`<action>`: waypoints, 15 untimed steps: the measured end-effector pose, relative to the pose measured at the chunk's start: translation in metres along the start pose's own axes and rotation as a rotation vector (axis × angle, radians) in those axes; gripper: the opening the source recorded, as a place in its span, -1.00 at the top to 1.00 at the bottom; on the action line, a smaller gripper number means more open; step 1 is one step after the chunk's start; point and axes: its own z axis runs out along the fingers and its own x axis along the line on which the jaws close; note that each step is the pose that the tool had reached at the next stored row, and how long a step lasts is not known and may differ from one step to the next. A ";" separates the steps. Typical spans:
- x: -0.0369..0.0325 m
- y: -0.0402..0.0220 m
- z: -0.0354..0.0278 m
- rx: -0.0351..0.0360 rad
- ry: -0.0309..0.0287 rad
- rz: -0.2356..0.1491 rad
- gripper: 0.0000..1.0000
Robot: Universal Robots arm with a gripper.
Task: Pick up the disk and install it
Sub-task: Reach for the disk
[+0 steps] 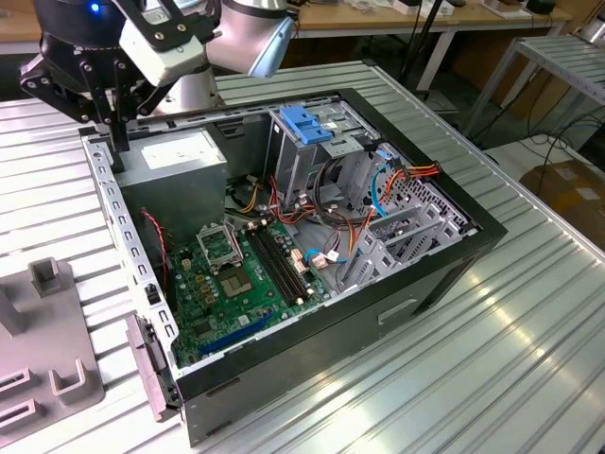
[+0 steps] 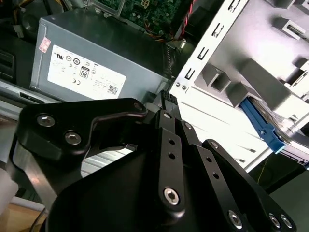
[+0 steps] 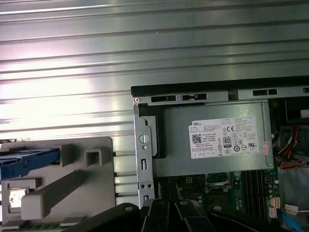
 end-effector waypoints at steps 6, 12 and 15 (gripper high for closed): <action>0.0179 0.0035 0.0000 0.0028 0.0013 0.000 0.79; 0.0401 0.0032 0.0000 0.0044 0.0013 0.000 0.79; 0.0517 0.0028 -0.0001 0.0045 0.0019 0.000 0.79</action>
